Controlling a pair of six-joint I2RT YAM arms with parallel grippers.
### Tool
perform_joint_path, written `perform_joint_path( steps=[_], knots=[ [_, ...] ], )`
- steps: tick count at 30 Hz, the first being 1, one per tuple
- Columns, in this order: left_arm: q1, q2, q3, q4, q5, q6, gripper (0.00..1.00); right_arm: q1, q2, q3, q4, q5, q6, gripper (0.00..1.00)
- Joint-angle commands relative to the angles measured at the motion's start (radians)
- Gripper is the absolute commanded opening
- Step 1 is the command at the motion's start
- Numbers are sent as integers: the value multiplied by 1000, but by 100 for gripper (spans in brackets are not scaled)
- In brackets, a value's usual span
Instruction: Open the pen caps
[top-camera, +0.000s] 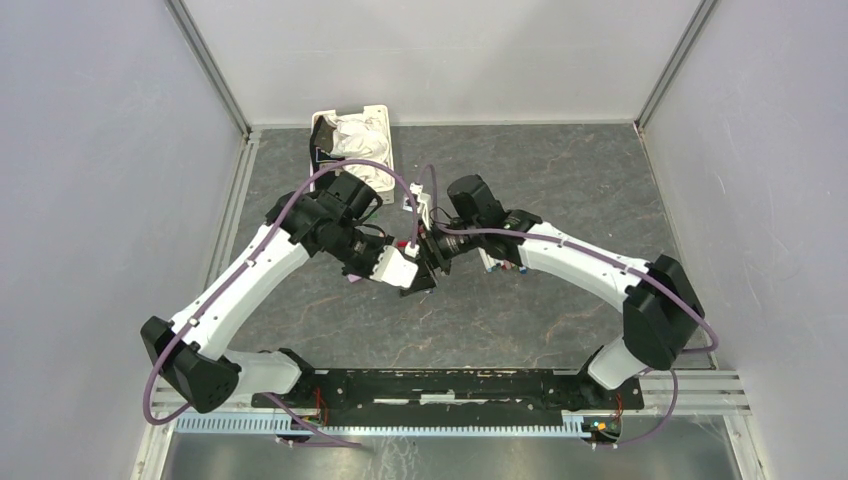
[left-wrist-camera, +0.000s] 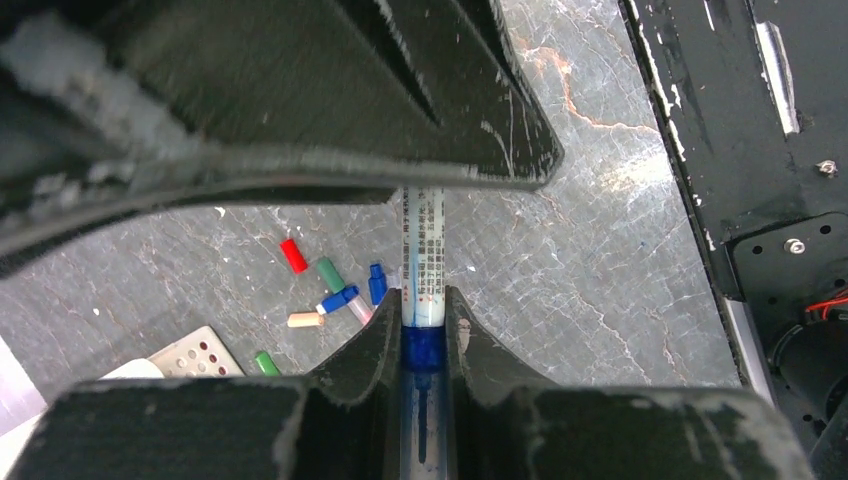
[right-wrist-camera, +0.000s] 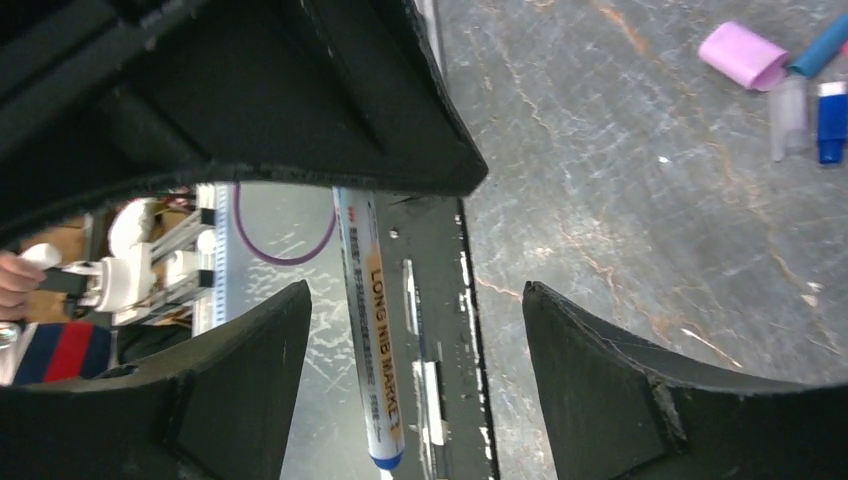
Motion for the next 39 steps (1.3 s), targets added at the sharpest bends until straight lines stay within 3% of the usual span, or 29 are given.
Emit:
perform_joint_path(
  steps=[1,9,12,14,17,18,21,24,39],
  knots=[
    [-26,-14,9,15,-43,46,2,8,32,68,126,-124,90,77],
    [-52,6,26,20,-50,26,6,16,62,45,227,-174,173,32],
    [-53,7,29,27,-45,13,9,16,59,9,304,-197,222,29],
    [-53,9,30,43,-42,-1,10,17,58,-7,325,-200,234,20],
    [-53,11,36,42,-57,-17,37,16,50,-26,319,-200,228,7],
    [-53,10,37,33,-69,-14,42,15,47,-29,307,-200,219,5],
    [-53,5,42,11,-118,-3,53,14,34,-44,271,-200,189,1],
    [-52,2,47,-22,-138,24,55,12,25,-60,267,-206,180,0],
    [-55,5,65,-55,-18,38,43,13,64,-9,288,-220,210,0]
  ],
)
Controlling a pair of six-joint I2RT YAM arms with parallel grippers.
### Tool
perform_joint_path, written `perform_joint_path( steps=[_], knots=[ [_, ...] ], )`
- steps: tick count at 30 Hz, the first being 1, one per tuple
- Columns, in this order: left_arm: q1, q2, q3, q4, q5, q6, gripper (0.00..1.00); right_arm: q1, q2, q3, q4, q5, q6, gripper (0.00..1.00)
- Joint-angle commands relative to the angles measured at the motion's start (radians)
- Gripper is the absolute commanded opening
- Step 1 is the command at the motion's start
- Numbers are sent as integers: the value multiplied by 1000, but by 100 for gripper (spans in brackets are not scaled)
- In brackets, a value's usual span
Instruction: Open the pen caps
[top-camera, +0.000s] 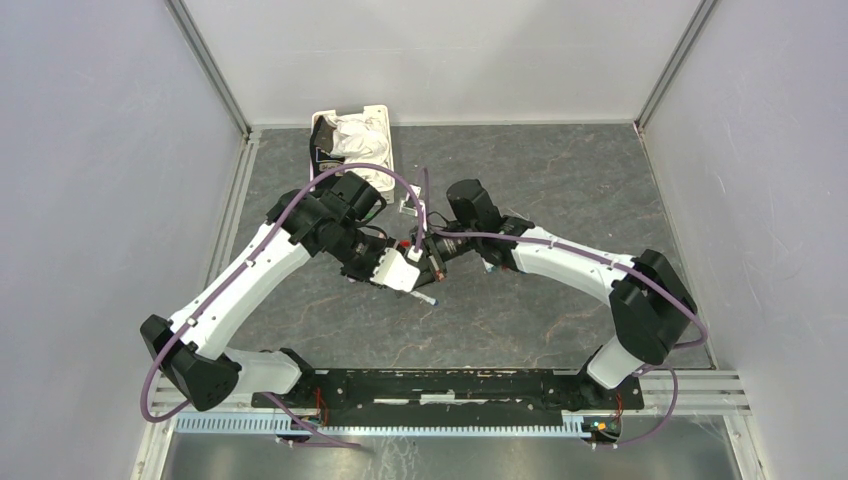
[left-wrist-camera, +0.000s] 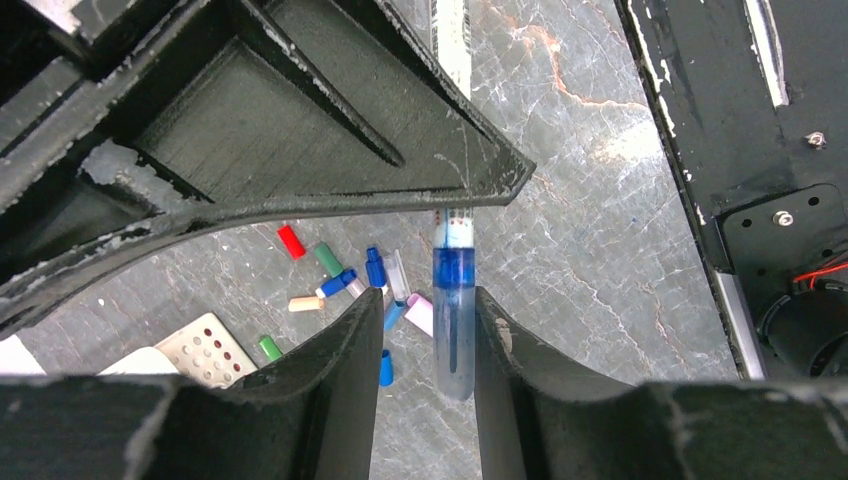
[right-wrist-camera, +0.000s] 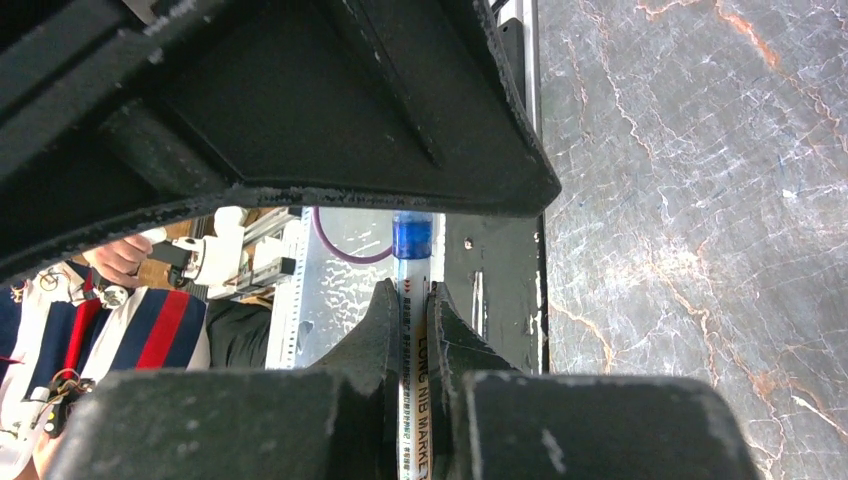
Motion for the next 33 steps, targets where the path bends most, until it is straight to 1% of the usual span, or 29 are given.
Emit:
perform_joint_path(
  steps=[1,5,7,10,14,21,25,26,27,28,29,31,33],
  knots=[
    [-5,-6,15,5,54,37,43,5,9,58,30,-20,7,0],
    [-6,0,-2,20,41,40,42,6,28,83,20,-13,6,0],
    [-8,6,-4,22,35,39,39,6,37,97,7,-8,-1,0],
    [-8,17,-4,26,26,39,31,7,47,121,-20,2,-26,0],
    [-11,27,1,28,29,39,25,7,57,144,-61,4,-34,0],
    [-18,9,-20,28,21,56,24,7,73,160,-68,7,-26,0],
    [-27,-5,-34,34,12,74,19,7,89,156,-30,18,36,0],
    [-30,-8,-33,36,10,75,17,8,95,157,15,21,58,2],
    [-32,-10,-31,42,10,75,12,8,99,157,35,24,85,11],
    [-34,-9,-26,52,8,70,6,7,102,155,57,30,107,19],
    [-34,-9,-21,56,7,65,3,7,103,152,75,31,123,23],
    [-34,-8,-13,64,6,59,2,8,104,143,98,26,142,36],
    [-35,-6,-9,68,3,57,2,11,104,131,102,12,141,43]
  ],
)
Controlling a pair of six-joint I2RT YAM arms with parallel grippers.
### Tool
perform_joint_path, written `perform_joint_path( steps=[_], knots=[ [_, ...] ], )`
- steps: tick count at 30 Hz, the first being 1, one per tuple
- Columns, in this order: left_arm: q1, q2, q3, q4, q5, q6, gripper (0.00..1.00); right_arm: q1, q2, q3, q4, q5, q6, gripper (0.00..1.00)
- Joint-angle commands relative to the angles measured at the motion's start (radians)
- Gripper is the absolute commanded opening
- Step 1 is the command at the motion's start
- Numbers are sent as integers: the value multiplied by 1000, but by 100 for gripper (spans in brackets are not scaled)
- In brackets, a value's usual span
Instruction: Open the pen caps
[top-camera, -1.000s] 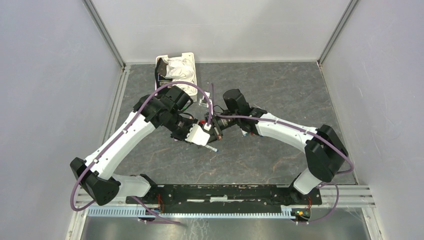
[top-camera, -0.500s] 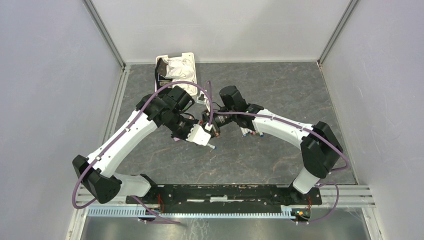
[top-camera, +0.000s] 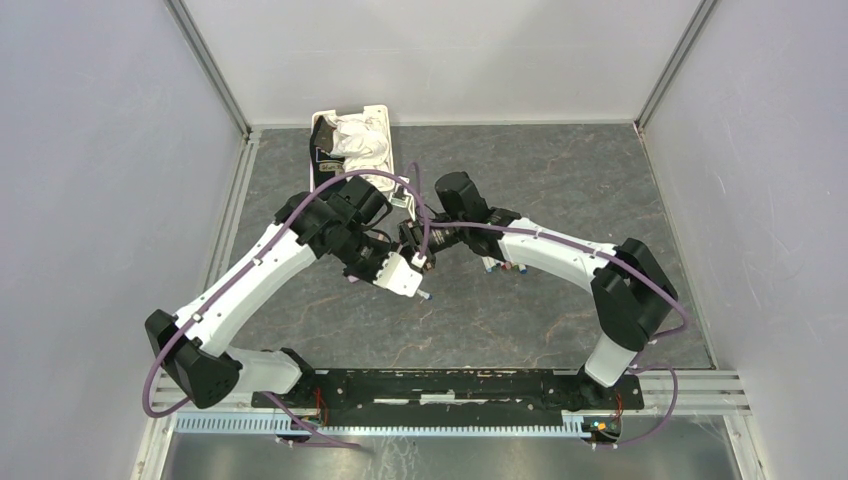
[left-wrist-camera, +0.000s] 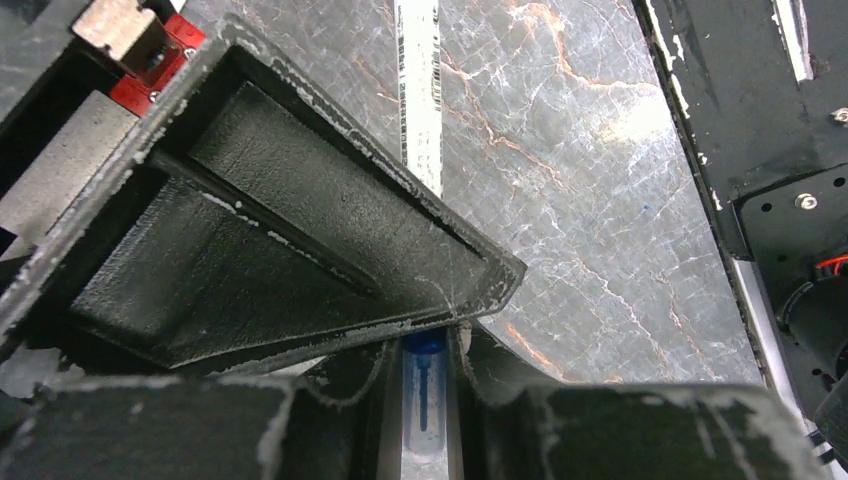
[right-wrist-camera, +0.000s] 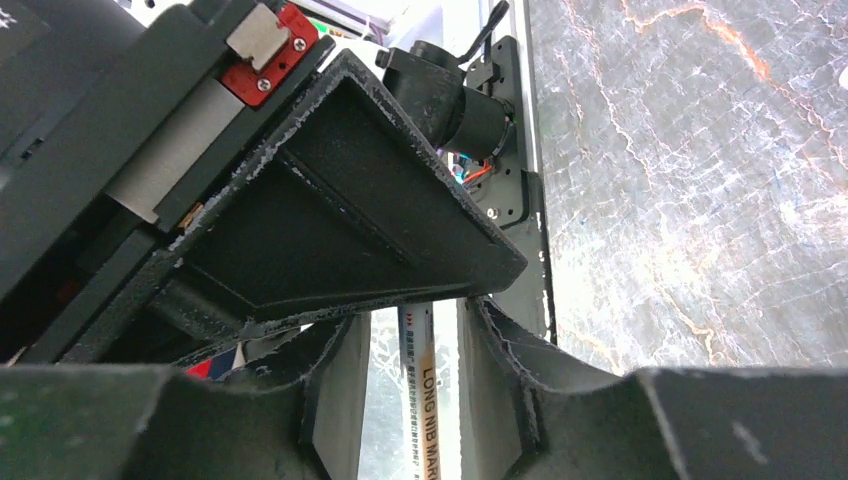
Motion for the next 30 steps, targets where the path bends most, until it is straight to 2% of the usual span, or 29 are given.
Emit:
perform_joint_path(
  steps=[1,4,6,9,12,14,25,28,30],
  knots=[
    [-11,-19,21,46,33,37,2,11,2,12,119,-13,52,44],
    [-10,-15,22,53,28,34,2,14,2,-16,124,-38,54,44],
    [-11,-11,26,53,29,33,2,13,8,-23,128,-50,58,40],
    [-11,-6,37,55,30,30,2,14,22,-11,125,-60,63,28],
    [-11,2,47,57,38,17,2,16,51,26,122,-50,69,7],
    [-11,8,50,58,48,7,2,16,73,61,125,-37,74,0],
    [-10,68,74,71,52,-19,2,20,242,265,90,20,32,0],
    [2,67,63,81,10,-1,2,13,262,305,-109,41,-110,0],
    [80,60,53,36,-70,76,2,-2,199,220,-322,65,-290,0]
  ],
)
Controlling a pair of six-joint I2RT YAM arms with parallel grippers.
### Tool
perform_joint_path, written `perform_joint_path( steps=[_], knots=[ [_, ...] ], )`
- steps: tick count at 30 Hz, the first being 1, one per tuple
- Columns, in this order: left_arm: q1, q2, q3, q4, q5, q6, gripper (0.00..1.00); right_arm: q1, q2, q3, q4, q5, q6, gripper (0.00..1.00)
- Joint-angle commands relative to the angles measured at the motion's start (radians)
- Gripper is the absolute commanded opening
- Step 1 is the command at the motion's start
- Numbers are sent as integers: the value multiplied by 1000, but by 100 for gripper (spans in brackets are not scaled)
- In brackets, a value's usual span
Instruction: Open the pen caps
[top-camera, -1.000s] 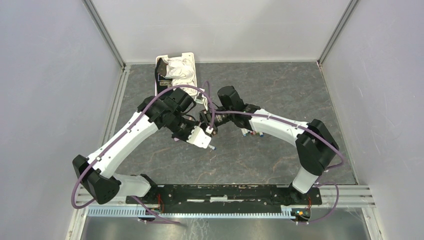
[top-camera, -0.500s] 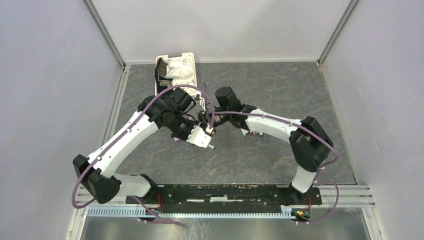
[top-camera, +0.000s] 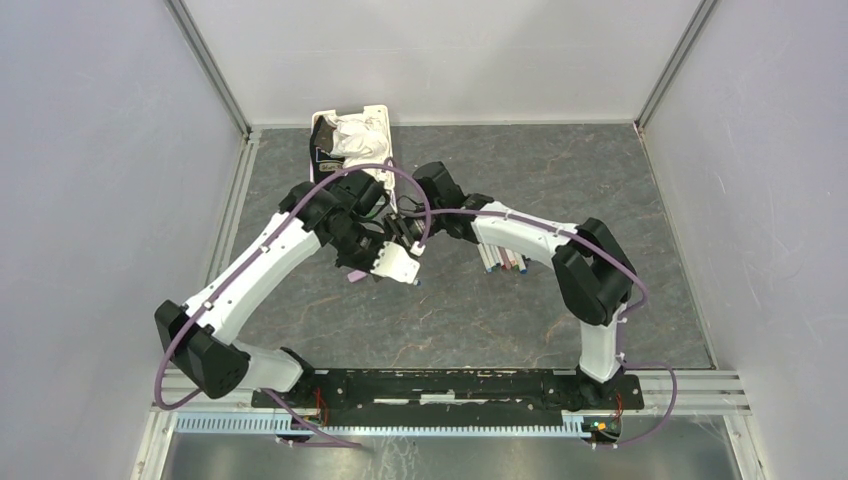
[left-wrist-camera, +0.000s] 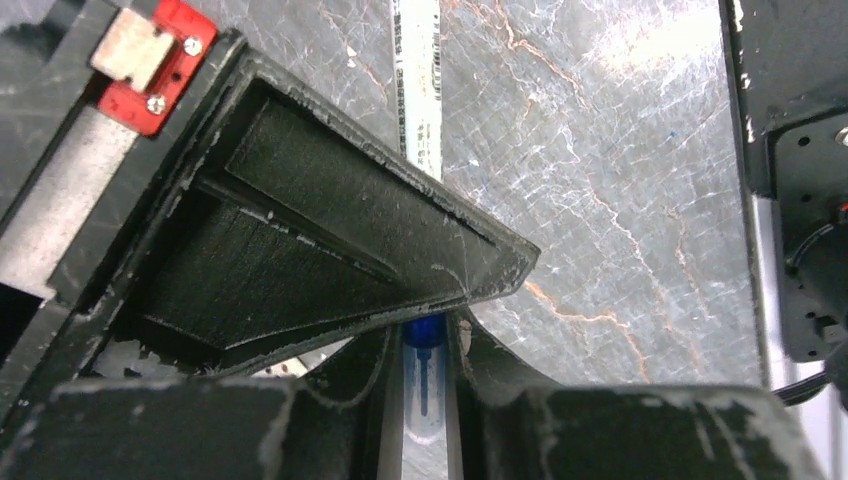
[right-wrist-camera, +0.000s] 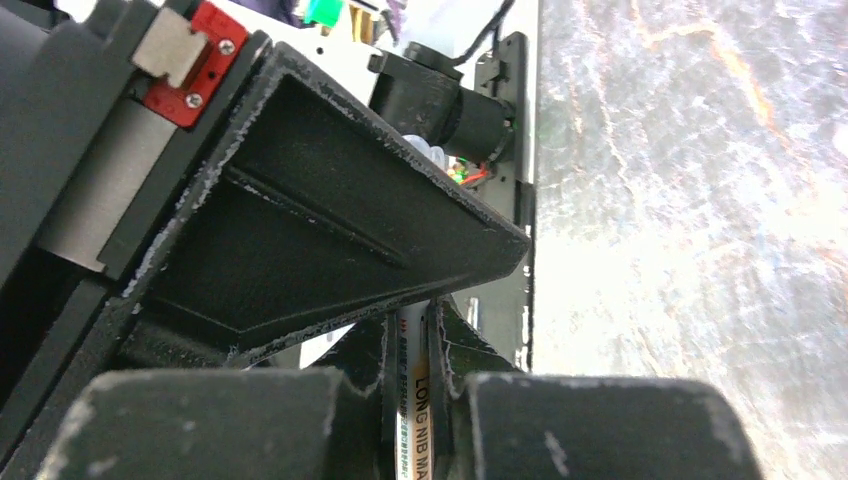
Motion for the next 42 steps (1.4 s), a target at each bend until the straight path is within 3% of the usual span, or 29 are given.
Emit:
perform_joint_path(
  steps=[1,2,3,4,5,6,7,8,11,14,19,22,28,31,35,42],
  knots=[
    [146,-2,19,29,67,176,2,0,-115,-146,-366,243,-322,0],
    [308,-13,17,-17,55,297,2,2,-275,-377,-372,294,-360,0],
    [517,-17,10,-26,64,442,2,2,-442,-623,-212,301,-273,0],
    [665,-13,-21,-22,97,576,2,-7,-606,-903,193,326,14,0],
    [675,-6,-44,-40,117,602,2,-15,-629,-978,431,302,182,0],
    [557,-17,-50,-43,145,509,2,0,-554,-868,357,224,142,0],
    [443,-40,-61,-8,152,390,2,13,-474,-699,26,249,-120,0],
    [358,-63,-91,59,142,334,2,23,-444,-592,-163,301,-227,0],
    [327,-86,-93,89,145,324,2,-16,-512,-676,-36,265,-137,0],
    [293,-62,-45,36,184,304,2,-43,-489,-648,-61,235,-156,0],
    [268,-67,-80,80,204,269,2,-68,-478,-573,-125,258,-209,0],
    [252,-45,-80,81,275,230,5,-75,-462,-556,-59,248,-166,0],
    [117,-65,-140,171,354,77,71,-69,-351,-455,45,154,-104,0],
    [90,-40,-130,179,375,50,84,-60,-314,-389,44,120,-117,0],
    [59,-22,-137,197,371,47,82,-49,-263,-314,31,80,-124,0],
    [29,-6,-146,232,366,37,57,-20,-201,-234,105,41,-65,0]
  ],
)
